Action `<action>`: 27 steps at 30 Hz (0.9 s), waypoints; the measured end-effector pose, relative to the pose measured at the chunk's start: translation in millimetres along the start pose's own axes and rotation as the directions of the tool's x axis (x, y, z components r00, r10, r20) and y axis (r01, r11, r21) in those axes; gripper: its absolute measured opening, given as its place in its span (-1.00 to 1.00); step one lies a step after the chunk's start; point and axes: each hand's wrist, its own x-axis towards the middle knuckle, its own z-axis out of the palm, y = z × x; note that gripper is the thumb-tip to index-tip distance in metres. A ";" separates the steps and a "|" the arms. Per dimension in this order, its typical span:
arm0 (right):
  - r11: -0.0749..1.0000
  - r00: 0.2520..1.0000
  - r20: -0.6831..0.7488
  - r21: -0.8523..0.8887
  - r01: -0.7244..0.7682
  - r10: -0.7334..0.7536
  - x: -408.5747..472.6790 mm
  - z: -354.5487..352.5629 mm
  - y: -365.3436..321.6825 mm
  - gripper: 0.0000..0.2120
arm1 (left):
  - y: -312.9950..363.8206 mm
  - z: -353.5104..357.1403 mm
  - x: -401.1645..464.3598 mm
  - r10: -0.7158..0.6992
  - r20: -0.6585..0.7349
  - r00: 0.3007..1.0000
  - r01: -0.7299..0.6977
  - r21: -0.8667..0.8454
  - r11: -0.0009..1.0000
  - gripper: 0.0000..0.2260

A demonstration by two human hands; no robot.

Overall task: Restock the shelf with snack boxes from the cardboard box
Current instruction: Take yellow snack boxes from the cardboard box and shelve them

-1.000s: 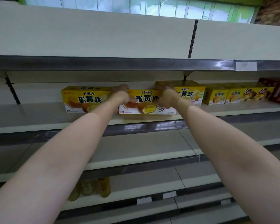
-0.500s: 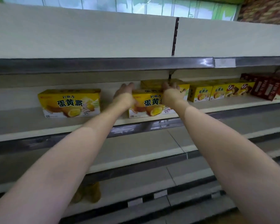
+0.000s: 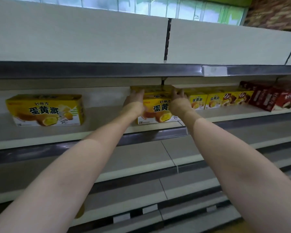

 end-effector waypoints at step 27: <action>0.780 0.821 -0.096 0.268 0.566 -0.563 -26.1 14.5 -164.0 -0.76 | -113.2 -69.8 -38.5 -0.054 -0.337 0.940 0.072 0.038 0.997 -0.84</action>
